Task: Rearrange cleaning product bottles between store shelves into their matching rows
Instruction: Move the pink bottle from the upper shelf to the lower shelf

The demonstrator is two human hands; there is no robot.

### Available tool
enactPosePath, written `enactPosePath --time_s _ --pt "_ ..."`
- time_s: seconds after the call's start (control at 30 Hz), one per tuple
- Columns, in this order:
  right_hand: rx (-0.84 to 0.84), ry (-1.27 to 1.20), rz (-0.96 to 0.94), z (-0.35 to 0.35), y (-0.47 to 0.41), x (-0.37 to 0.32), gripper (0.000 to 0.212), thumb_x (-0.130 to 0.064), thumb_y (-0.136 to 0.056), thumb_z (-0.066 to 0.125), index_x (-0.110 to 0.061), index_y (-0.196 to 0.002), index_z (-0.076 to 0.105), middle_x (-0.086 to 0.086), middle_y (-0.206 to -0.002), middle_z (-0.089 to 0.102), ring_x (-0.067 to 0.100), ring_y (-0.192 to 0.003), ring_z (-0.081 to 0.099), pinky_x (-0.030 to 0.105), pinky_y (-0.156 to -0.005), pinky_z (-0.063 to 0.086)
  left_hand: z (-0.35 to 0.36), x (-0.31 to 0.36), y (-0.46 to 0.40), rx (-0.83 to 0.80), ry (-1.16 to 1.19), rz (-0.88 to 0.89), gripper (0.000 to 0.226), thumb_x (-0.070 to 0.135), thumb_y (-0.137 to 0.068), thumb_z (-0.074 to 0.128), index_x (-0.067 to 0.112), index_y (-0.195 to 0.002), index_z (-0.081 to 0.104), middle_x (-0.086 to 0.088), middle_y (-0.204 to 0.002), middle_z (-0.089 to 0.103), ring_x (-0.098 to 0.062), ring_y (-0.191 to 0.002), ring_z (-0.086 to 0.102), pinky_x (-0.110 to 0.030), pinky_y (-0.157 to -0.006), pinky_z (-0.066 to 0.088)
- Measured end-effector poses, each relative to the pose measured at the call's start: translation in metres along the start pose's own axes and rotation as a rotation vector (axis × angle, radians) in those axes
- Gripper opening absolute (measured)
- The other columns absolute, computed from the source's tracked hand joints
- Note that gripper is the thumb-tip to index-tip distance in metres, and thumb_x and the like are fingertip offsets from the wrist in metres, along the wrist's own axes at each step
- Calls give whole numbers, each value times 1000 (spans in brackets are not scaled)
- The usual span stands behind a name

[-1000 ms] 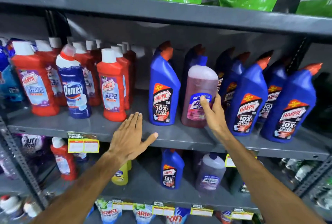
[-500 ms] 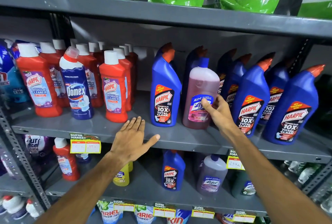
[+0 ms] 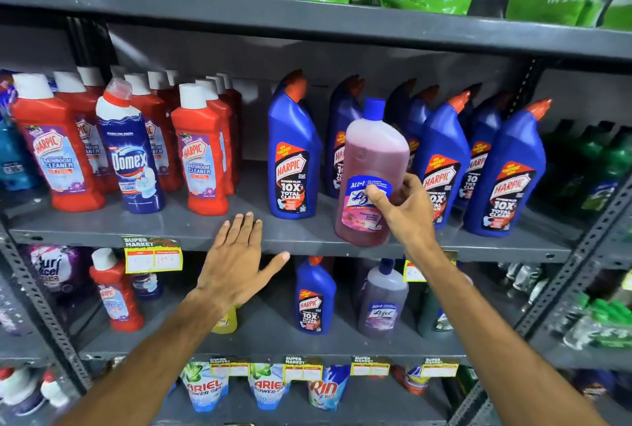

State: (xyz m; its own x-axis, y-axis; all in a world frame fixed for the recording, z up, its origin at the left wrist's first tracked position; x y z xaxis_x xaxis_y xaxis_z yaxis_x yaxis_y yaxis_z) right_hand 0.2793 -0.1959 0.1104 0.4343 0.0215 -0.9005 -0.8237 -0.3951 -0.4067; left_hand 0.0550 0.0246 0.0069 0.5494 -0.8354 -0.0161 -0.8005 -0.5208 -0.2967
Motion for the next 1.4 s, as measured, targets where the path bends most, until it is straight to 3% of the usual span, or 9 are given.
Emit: enactPosePath --time_s 0.17,0.3,0.4,0.7,0.83,0.97,1.07,1.3,1.4 --pt "59 -24 -13 -23 47 -8 65 -42 -75 92 -18 -126 60 -2 -112 78 12 -100 77 41 -87 65 -1 20 39 180 40 107 97 73 -101 26 -3 -161 24 -24 -171 18 -34 -161 15 -50 -130 14" --pt "115 12 -27 -38 85 -9 57 -29 -76 93 -19 -122 61 -8 -109 76 11 -97 75 33 -87 63 22 43 74 211 87 231 92 63 -103 45 0 -164 17 -18 -175 9 -30 -162 6 -49 -130 17" --pt "117 93 -24 -42 110 8 55 -28 -75 93 -25 -119 60 -14 -103 73 8 -89 74 26 -77 61 51 48 88 157 86 233 92 65 -104 40 1 -164 14 -17 -175 9 -29 -162 9 -47 -129 18" --pt "165 165 204 -26 163 148 62 -38 -70 95 -31 -120 58 -7 -103 77 13 -91 77 47 -82 65 154 35 91 -57 115 193 95 71 -103 27 -4 -161 25 -22 -171 17 -34 -159 20 -36 -128 2" --pt "234 156 303 -10 185 211 63 -32 -70 96 -26 -119 57 1 -104 76 20 -90 76 50 -84 63 209 34 86 -134 138 181 98 73 -101 28 -3 -163 18 -21 -173 10 -35 -160 15 -40 -130 8" --pt "282 124 347 12 196 260 63 -28 -72 95 -18 -122 58 7 -106 76 29 -93 77 34 -91 62 260 35 75 -220 135 173 98 70 -98 35 -6 -159 27 -25 -169 22 -39 -156 28 -37 -129 -1" --pt "351 92 382 23 199 290 67 -46 -70 88 -20 -124 59 8 -109 76 30 -94 76 53 -86 63 288 35 68 -257 138 170 99 71 -98 36 -6 -160 26 -24 -169 21 -37 -156 25 -30 -127 -14" --pt "469 -13 428 42 192 323 61 -27 -74 90 -29 -124 55 -12 -115 70 15 -103 73 52 -95 61 349 35 63 -309 160 186 103 76 -99 20 -8 -159 26 -27 -169 21 -42 -157 25 -46 -125 12" --pt "475 1 397 48 190 324 62 -11 -79 89 -24 -129 54 -4 -118 71 10 -103 73 45 -92 62 360 38 63 -318 163 172 103 76 -99 25 -9 -157 30 -29 -167 27 -43 -154 30 -45 -124 14"
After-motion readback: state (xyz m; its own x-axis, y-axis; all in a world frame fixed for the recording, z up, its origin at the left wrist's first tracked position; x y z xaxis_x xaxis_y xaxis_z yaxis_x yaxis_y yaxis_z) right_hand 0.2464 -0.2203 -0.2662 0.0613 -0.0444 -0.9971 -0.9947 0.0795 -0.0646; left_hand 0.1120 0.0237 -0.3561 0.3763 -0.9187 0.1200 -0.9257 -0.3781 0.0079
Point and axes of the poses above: each hand's wrist, its own y-axis away from the middle knuckle, its own z-axis out of the palm, x = y × z, the point moved 10 cm from there along -y, towards the middle knuckle
